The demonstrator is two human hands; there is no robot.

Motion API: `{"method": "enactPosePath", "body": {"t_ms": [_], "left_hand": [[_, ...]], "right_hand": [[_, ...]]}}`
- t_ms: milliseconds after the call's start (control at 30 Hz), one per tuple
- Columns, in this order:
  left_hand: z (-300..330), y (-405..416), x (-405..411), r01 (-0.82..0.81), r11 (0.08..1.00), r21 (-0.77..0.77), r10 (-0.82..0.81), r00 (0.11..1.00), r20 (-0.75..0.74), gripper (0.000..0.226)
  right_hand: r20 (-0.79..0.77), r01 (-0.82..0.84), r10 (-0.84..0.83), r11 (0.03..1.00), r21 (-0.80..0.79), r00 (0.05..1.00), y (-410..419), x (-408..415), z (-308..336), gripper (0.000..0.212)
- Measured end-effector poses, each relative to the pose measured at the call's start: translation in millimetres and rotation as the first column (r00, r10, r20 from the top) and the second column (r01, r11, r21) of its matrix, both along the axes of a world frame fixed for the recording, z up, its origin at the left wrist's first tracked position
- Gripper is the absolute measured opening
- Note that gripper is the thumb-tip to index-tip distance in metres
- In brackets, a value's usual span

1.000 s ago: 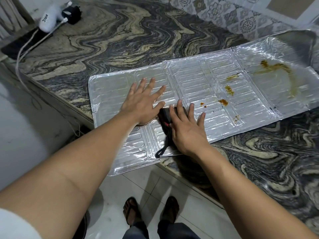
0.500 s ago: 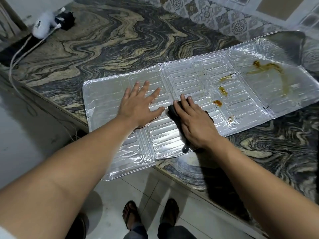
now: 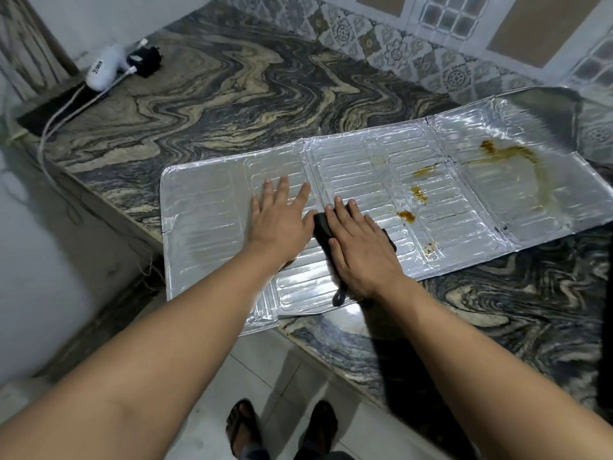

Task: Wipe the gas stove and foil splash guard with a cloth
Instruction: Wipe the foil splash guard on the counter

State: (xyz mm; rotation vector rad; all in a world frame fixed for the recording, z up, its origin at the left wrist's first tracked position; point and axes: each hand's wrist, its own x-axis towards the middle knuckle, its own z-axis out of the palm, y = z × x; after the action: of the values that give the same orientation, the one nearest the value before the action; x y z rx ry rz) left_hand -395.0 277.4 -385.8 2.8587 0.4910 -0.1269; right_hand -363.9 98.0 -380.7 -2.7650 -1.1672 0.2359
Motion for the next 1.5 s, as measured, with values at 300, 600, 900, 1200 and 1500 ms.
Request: {"method": "enactPosePath", "body": {"t_ms": [300, 600, 900, 1200, 1500], "left_hand": [[-10.4, -15.9, 1.7, -0.04, 0.998, 0.057, 0.041, 0.999, -0.019, 0.069], [-13.7, -18.4, 4.3, -0.04, 0.996, 0.085, 0.041, 0.999, -0.005, 0.086], [-15.5, -22.6, 5.4, 0.011, 0.995, 0.099, -0.008, 1.0, -0.024, 0.077], [-11.4, -23.1, 10.7, 0.041, 0.992, 0.118, -0.03, 0.996, -0.09, 0.079], [-10.7, -27.1, 7.9, 0.003, 0.996, 0.088, 0.002, 0.998, -0.059, 0.08]], "right_hand": [[0.009, 0.042, -0.042, 0.999, 0.008, 0.999, -38.2, 38.0, -3.5, 0.056], [0.046, 0.318, -0.316, 0.948, -0.021, 0.948, -101.2, 104.2, -3.3, 0.056], [0.046, 0.694, -0.696, 0.718, 0.061, 0.716, -97.9, 123.0, -7.5, 0.059], [0.027, 0.691, -0.701, 0.709, 0.14, 0.713, -23.5, 109.2, -12.7, 0.062], [0.057, 0.196, -0.201, 0.977, 0.08, 0.978, 27.7, 86.8, -7.9, 0.061]]}}
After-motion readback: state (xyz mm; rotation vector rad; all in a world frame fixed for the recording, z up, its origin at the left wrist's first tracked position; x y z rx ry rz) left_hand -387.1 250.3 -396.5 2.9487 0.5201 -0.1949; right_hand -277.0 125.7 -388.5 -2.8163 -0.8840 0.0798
